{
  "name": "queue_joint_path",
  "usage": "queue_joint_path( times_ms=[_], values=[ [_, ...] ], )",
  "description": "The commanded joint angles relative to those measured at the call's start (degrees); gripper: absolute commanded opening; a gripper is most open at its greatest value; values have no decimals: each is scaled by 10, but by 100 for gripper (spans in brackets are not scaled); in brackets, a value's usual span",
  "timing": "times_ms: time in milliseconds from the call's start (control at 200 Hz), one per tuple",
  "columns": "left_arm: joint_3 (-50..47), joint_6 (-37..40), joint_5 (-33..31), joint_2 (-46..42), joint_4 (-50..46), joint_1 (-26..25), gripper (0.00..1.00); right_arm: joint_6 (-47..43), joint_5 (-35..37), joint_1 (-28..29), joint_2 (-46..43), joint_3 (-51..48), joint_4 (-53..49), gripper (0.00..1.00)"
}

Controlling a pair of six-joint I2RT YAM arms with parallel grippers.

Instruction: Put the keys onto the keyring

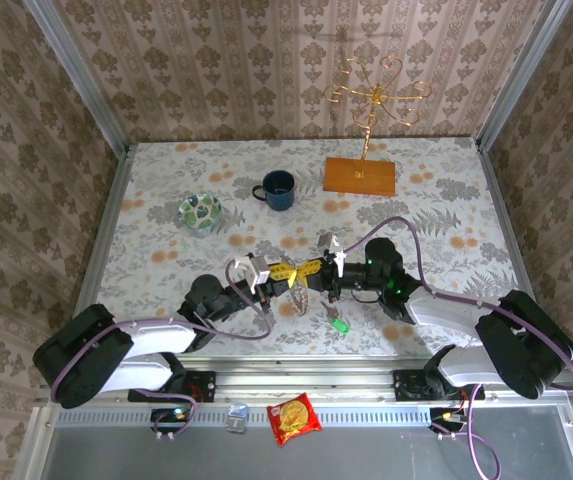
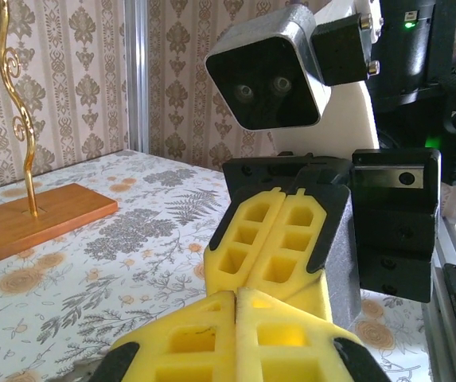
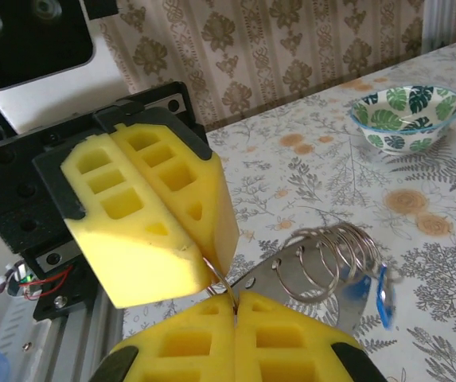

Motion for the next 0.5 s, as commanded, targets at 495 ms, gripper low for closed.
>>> queue_joint_path(
  times_ms=[495],
  values=[
    [-5, -15, 58, 49, 22, 23, 5, -151, -22, 1, -22, 68, -192, 0]
  ],
)
